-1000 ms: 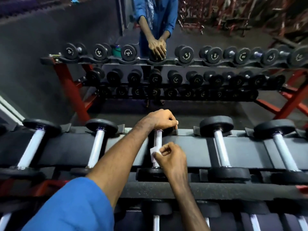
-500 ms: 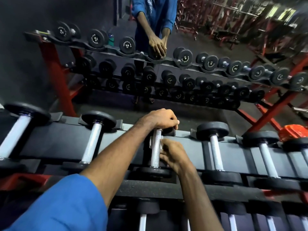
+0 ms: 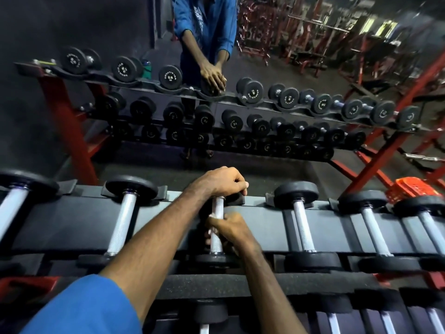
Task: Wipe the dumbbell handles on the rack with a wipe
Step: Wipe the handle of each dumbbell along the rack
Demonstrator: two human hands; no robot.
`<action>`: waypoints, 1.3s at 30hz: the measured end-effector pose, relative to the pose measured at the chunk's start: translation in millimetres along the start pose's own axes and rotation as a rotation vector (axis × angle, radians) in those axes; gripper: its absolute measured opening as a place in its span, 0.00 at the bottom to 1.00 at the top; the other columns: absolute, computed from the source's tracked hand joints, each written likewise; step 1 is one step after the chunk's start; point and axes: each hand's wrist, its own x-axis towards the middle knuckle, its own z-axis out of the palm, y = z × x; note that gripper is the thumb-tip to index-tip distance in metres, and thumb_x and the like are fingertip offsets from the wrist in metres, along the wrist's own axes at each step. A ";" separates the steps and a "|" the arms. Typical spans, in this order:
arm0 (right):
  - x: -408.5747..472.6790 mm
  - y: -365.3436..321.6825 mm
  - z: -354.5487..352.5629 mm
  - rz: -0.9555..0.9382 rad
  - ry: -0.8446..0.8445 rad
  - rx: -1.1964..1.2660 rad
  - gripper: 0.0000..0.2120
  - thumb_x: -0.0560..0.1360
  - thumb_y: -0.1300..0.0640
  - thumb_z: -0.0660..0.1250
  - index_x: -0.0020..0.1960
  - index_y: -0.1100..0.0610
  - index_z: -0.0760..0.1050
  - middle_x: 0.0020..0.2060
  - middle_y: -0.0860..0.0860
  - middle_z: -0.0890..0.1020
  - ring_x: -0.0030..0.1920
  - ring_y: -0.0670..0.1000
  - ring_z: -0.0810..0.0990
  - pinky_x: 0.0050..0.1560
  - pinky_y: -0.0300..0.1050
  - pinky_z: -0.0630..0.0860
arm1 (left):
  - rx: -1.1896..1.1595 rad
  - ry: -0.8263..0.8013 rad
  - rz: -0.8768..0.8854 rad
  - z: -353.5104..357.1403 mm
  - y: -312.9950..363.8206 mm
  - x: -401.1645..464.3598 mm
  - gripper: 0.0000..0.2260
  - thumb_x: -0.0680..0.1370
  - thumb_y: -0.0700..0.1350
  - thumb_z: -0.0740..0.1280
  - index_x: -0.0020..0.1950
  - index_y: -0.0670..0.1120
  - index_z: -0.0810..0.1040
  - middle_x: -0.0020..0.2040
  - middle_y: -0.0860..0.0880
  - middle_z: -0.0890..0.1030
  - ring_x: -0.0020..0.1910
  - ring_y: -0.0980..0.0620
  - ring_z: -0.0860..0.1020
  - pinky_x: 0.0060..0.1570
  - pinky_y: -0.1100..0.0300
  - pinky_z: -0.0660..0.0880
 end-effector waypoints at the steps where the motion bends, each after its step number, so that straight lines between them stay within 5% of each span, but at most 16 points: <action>1: -4.2 3.0 -1.2 0.020 -0.034 0.028 0.06 0.74 0.61 0.72 0.46 0.65 0.80 0.35 0.62 0.82 0.33 0.58 0.82 0.34 0.51 0.83 | -0.002 0.003 0.004 -0.6 0.2 -1.4 0.13 0.82 0.58 0.65 0.46 0.60 0.88 0.38 0.61 0.83 0.43 0.62 0.79 0.44 0.57 0.72; 7: 20.5 -24.0 -4.9 -0.093 0.113 0.126 0.05 0.71 0.67 0.73 0.45 0.69 0.81 0.37 0.66 0.84 0.37 0.64 0.85 0.46 0.65 0.85 | 0.016 -0.001 -0.006 2.8 5.1 -0.7 0.12 0.81 0.60 0.65 0.44 0.63 0.87 0.42 0.60 0.86 0.47 0.58 0.82 0.48 0.56 0.76; 11: 4.1 6.3 -14.9 0.041 -0.092 -0.114 0.11 0.69 0.55 0.77 0.45 0.62 0.83 0.44 0.68 0.86 0.40 0.62 0.84 0.40 0.54 0.77 | 0.031 0.026 0.008 2.3 0.4 -1.7 0.12 0.81 0.59 0.64 0.44 0.63 0.87 0.36 0.56 0.85 0.42 0.56 0.82 0.43 0.56 0.73; 13: 0.7 17.8 -16.7 0.062 -0.137 -0.155 0.15 0.64 0.51 0.79 0.45 0.60 0.84 0.46 0.70 0.85 0.41 0.62 0.81 0.43 0.56 0.72 | 0.024 0.030 0.012 3.0 -0.6 -1.4 0.13 0.81 0.59 0.64 0.44 0.63 0.87 0.36 0.56 0.85 0.40 0.57 0.82 0.42 0.57 0.73; 18: 18.4 -14.2 -18.9 -0.075 0.006 0.007 0.09 0.70 0.63 0.75 0.46 0.70 0.82 0.36 0.64 0.85 0.35 0.60 0.84 0.41 0.54 0.84 | 0.048 0.032 0.000 3.7 6.9 -0.2 0.12 0.80 0.59 0.65 0.43 0.63 0.87 0.33 0.59 0.82 0.41 0.57 0.81 0.40 0.57 0.71; 20: 18.8 -15.9 -19.8 -0.095 0.023 -0.069 0.12 0.67 0.58 0.77 0.44 0.67 0.83 0.38 0.64 0.86 0.38 0.63 0.86 0.45 0.58 0.84 | 0.049 0.038 -0.003 3.1 5.7 -1.7 0.12 0.80 0.59 0.65 0.44 0.63 0.87 0.34 0.58 0.83 0.41 0.57 0.82 0.41 0.57 0.72; 21: 14.9 -11.0 -19.9 -0.095 0.003 -0.165 0.12 0.66 0.55 0.78 0.41 0.63 0.82 0.36 0.61 0.86 0.36 0.61 0.85 0.39 0.55 0.83 | 0.048 0.042 -0.002 2.5 3.3 -1.3 0.12 0.81 0.59 0.65 0.44 0.62 0.87 0.34 0.59 0.83 0.40 0.57 0.81 0.42 0.57 0.73; 24: -4.5 18.8 -20.6 -0.032 -0.112 -0.230 0.11 0.64 0.52 0.79 0.37 0.55 0.77 0.30 0.54 0.78 0.27 0.49 0.73 0.26 0.41 0.66 | 0.027 0.047 0.002 1.3 -1.1 -4.0 0.12 0.81 0.58 0.65 0.44 0.62 0.87 0.32 0.60 0.82 0.37 0.58 0.80 0.41 0.57 0.73; 26: -11.5 20.5 -20.0 -0.023 -0.093 -0.140 0.13 0.64 0.54 0.80 0.34 0.53 0.76 0.29 0.53 0.77 0.27 0.49 0.72 0.26 0.41 0.63 | 0.026 0.039 0.007 2.0 1.0 -4.8 0.13 0.82 0.58 0.65 0.44 0.61 0.87 0.31 0.59 0.82 0.37 0.58 0.80 0.41 0.57 0.74; 30: 9.0 -5.6 -17.2 -0.090 0.054 -0.020 0.10 0.67 0.58 0.81 0.35 0.57 0.80 0.31 0.55 0.81 0.32 0.52 0.79 0.34 0.45 0.73 | 0.051 0.019 -0.005 2.3 7.5 -4.1 0.13 0.81 0.59 0.65 0.44 0.62 0.87 0.38 0.57 0.86 0.41 0.56 0.83 0.45 0.55 0.79; 34: -8.8 9.0 -25.6 -0.092 -0.008 -0.281 0.14 0.66 0.48 0.81 0.38 0.56 0.80 0.29 0.49 0.80 0.30 0.48 0.75 0.33 0.43 0.70 | 0.034 0.030 -0.013 0.2 2.4 -5.8 0.14 0.82 0.57 0.65 0.43 0.61 0.88 0.32 0.66 0.81 0.38 0.62 0.79 0.41 0.59 0.71; 39: -36.5 31.5 -34.3 -0.145 0.035 -0.275 0.13 0.67 0.53 0.71 0.46 0.61 0.84 0.31 0.48 0.80 0.31 0.46 0.73 0.35 0.43 0.69 | 0.030 0.044 -0.007 0.2 6.9 -9.8 0.14 0.82 0.56 0.65 0.44 0.59 0.88 0.29 0.66 0.78 0.37 0.61 0.78 0.41 0.58 0.70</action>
